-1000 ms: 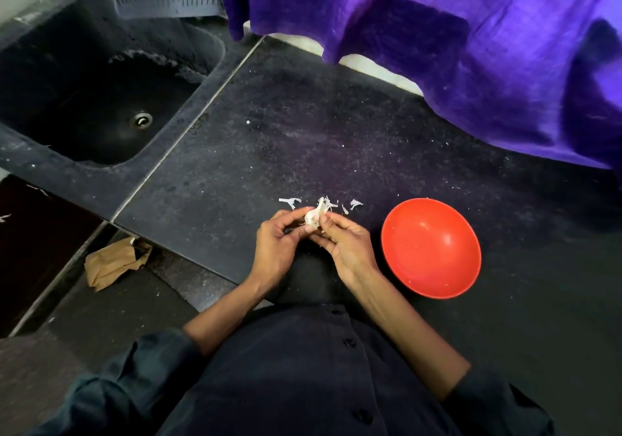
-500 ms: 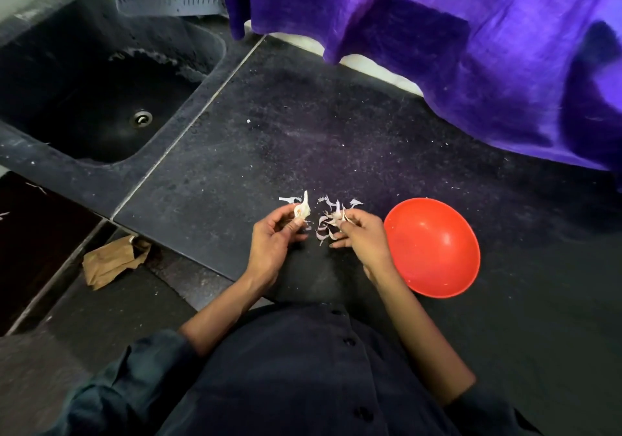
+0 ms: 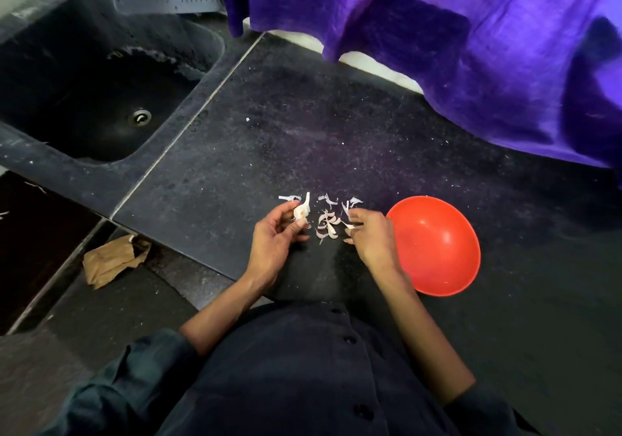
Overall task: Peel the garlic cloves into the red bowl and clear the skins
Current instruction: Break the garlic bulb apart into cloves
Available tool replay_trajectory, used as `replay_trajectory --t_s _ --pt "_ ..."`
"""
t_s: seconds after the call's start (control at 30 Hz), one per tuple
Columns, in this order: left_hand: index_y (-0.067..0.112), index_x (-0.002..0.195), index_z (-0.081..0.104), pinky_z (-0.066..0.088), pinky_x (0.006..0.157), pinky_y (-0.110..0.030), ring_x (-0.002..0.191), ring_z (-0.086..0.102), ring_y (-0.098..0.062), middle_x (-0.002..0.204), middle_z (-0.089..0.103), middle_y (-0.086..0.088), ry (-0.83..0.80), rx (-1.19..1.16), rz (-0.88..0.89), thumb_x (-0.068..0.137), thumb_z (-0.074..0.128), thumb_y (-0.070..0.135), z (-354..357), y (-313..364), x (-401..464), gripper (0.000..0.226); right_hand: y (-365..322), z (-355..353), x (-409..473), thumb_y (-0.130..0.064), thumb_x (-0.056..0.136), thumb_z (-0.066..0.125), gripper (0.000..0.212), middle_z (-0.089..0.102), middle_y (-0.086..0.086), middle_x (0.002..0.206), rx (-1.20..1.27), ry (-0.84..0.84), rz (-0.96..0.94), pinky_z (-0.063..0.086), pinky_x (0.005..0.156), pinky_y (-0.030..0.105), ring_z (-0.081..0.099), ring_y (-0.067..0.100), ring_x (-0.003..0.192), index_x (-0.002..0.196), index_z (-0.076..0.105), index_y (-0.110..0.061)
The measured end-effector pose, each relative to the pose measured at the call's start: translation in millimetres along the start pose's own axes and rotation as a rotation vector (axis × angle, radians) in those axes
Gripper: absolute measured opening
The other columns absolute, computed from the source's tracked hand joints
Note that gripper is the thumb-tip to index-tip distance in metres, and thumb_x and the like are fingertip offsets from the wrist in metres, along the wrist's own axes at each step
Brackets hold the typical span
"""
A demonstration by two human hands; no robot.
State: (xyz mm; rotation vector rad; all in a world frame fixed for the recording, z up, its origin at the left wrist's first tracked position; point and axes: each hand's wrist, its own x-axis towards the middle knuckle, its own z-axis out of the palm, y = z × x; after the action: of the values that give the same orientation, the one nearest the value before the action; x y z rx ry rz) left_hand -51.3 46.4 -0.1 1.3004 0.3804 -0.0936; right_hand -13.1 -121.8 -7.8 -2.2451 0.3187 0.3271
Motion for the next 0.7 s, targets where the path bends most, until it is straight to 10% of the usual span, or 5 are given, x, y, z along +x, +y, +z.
replay_trajectory --t_s 0.4,0.57,0.7 --pt "0.021 0.101 0.064 0.057 0.066 -0.021 0.078 0.065 -0.013 0.089 0.068 -0.005 0.014 0.024 -0.001 0.085 0.065 -0.007 3 5 -2 0.033 -7 -6 -7 -0.001 0.083 0.062 0.006 0.066 0.012 0.067 -0.143 0.066 -0.137 0.054 0.065 0.046 0.064 0.024 0.064 0.078 0.064 -0.004" --pt "0.019 0.1 0.064 0.058 0.07 -0.025 0.079 0.065 -0.012 0.087 0.069 -0.004 -0.003 0.098 0.021 0.081 0.07 -0.004 2 5 -4 0.031 -12 -8 -10 -0.012 0.089 0.066 0.024 0.075 0.004 0.099 -0.042 0.095 -0.188 0.054 0.082 0.047 0.071 0.028 0.088 0.113 0.067 -0.013" --pt "0.028 0.099 0.065 0.056 0.082 -0.033 0.083 0.066 -0.013 0.091 0.072 0.0 0.004 0.295 0.133 0.075 0.079 0.005 -2 4 -4 0.035 -21 -7 -15 -0.028 0.089 0.064 0.008 0.074 -0.003 0.089 0.229 -0.029 -0.172 0.059 0.077 0.045 0.071 0.018 0.082 0.094 0.07 -0.03"
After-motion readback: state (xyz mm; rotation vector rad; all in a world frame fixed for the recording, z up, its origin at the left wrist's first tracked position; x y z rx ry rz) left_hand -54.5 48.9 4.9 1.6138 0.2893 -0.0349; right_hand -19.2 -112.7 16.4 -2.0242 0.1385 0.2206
